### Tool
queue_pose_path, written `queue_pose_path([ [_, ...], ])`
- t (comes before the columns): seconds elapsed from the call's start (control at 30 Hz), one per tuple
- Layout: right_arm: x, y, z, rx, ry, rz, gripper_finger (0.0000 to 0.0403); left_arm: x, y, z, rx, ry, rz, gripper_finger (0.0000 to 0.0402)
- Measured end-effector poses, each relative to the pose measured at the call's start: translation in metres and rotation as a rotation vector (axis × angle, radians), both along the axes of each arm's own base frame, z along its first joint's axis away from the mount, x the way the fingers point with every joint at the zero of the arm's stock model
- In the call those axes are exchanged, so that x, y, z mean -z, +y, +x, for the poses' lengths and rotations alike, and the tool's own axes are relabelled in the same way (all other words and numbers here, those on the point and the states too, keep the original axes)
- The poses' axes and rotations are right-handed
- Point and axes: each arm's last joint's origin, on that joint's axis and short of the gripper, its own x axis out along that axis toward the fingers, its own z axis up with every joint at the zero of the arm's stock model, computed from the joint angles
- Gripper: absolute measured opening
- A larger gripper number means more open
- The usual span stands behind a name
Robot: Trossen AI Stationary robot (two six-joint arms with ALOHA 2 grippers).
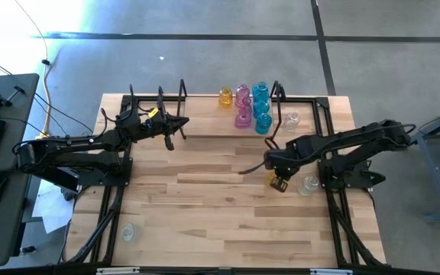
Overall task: Sort vases onto shelf
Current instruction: Put the bottom yellow vase on the shelf aligned with the other yellow vases
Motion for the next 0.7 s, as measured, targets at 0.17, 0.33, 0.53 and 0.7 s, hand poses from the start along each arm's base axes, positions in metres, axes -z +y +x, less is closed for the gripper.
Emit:
queue_pose_path([
  [0.17, -0.025, -0.007, 0.011, -0.013, -0.102, 0.001, 0.0011, 0.0, 0.0, 0.0, 0.0, 0.0, 0.0, 0.0],
  [0.33, -0.05, -0.02, 0.03, -0.024, -0.178, -0.011, 0.0011, 0.0, 0.0, 0.0, 0.0, 0.002, 0.006, 0.0],
  [0.53, -0.083, -0.045, 0.068, -0.112, -0.186, -0.059, 0.0011, 0.0, 0.0, 0.0, 0.0, 0.002, 0.006, 0.0],
  [0.7, -0.116, -0.071, 0.103, -0.194, -0.214, -0.109, 0.0011, 0.0, 0.0, 0.0, 0.0, 0.002, 0.007, 0.0],
])
